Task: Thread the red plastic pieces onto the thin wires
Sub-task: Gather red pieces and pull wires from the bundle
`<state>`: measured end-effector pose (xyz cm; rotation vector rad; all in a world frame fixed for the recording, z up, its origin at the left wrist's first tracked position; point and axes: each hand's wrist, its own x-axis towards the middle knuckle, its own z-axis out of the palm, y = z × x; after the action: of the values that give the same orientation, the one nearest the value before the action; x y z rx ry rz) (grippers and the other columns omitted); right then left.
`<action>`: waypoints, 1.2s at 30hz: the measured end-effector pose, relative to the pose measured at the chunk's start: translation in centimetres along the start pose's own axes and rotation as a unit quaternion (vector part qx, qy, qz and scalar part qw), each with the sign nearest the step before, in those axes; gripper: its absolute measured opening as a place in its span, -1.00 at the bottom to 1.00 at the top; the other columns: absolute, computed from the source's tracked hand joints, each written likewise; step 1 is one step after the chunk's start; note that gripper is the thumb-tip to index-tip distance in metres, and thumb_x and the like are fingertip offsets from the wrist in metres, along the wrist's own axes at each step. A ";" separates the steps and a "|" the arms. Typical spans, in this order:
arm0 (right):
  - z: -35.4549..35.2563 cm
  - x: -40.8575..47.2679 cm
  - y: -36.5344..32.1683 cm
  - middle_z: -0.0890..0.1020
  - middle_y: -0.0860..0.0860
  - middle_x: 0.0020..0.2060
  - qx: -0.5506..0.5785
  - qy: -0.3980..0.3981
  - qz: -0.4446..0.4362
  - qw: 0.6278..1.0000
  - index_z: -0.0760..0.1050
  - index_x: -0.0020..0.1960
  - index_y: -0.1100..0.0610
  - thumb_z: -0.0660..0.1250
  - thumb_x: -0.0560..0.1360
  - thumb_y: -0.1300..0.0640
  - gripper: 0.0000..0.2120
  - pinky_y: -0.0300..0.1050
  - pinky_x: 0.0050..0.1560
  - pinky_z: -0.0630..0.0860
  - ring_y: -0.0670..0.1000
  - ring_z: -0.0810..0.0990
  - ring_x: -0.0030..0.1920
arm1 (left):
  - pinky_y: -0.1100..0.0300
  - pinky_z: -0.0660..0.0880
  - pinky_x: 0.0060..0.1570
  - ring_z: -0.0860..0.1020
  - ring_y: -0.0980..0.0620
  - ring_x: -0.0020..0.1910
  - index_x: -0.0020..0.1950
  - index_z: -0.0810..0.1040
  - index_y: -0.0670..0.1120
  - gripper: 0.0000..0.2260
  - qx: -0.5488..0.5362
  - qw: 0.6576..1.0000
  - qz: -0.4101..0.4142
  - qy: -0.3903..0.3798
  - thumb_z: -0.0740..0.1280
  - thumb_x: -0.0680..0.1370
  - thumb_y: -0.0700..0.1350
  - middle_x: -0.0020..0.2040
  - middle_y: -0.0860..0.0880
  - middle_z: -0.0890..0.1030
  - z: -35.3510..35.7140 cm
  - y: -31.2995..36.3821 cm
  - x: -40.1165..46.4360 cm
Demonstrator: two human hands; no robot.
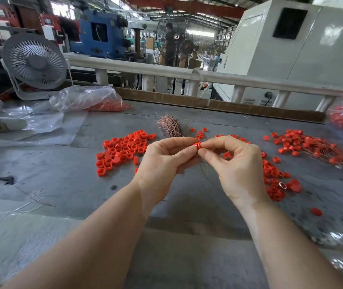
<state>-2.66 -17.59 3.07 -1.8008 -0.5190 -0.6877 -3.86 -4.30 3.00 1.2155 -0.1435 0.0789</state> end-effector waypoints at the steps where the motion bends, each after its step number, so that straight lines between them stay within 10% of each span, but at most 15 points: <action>1: 0.0 0.0 0.0 0.62 -0.20 -0.35 0.000 -0.001 -0.001 1.000 0.58 -0.26 -0.04 0.50 0.33 0.30 -0.75 -0.46 -0.19 0.38 -0.27 0.56 -0.28 | -0.21 0.30 0.28 0.66 0.06 -0.22 -0.14 0.63 -0.11 -0.86 0.005 1.000 0.000 0.002 0.33 0.46 -0.32 -0.23 -0.06 0.69 0.0 0.0 0.0; 14: 0.1 -0.1 0.0 0.61 -0.18 -0.33 -0.020 0.004 0.000 1.000 0.59 -0.22 0.01 0.47 0.37 0.31 -0.80 -0.49 -0.23 0.35 -0.25 0.53 -0.31 | 0.14 0.56 -0.02 0.66 0.06 -0.22 -0.13 0.62 -0.15 -0.88 -0.011 1.000 0.009 -0.002 0.33 0.44 -0.33 -0.24 -0.07 0.69 -0.3 -0.4 0.3; 25: 0.1 -0.2 -0.1 0.64 -0.11 -0.28 -0.037 -0.007 -0.018 0.999 0.60 -0.21 0.04 0.46 0.37 0.31 -0.83 -0.47 -0.19 0.37 -0.13 0.58 -0.21 | -0.20 0.32 0.27 0.66 0.06 -0.21 -0.24 0.68 -0.07 -0.82 0.010 1.000 0.006 0.002 0.35 0.45 -0.30 -0.22 -0.06 0.69 -0.1 -0.1 0.1; 36: 0.0 -0.1 -0.3 0.63 -0.13 -0.26 -0.029 -0.016 -0.016 0.999 0.61 -0.20 0.06 0.46 0.36 0.34 -0.81 -0.43 -0.12 0.42 -0.14 0.59 -0.16 | 0.05 0.51 0.07 0.66 0.04 -0.20 -0.14 0.64 -0.12 -0.87 0.000 1.000 0.009 -0.004 0.33 0.46 -0.31 -0.21 -0.08 0.69 -0.3 -0.3 0.2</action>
<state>-2.95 -17.51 3.16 -1.8644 -0.5539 -0.7037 -3.58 -4.11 2.68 1.2156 -0.1618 0.0906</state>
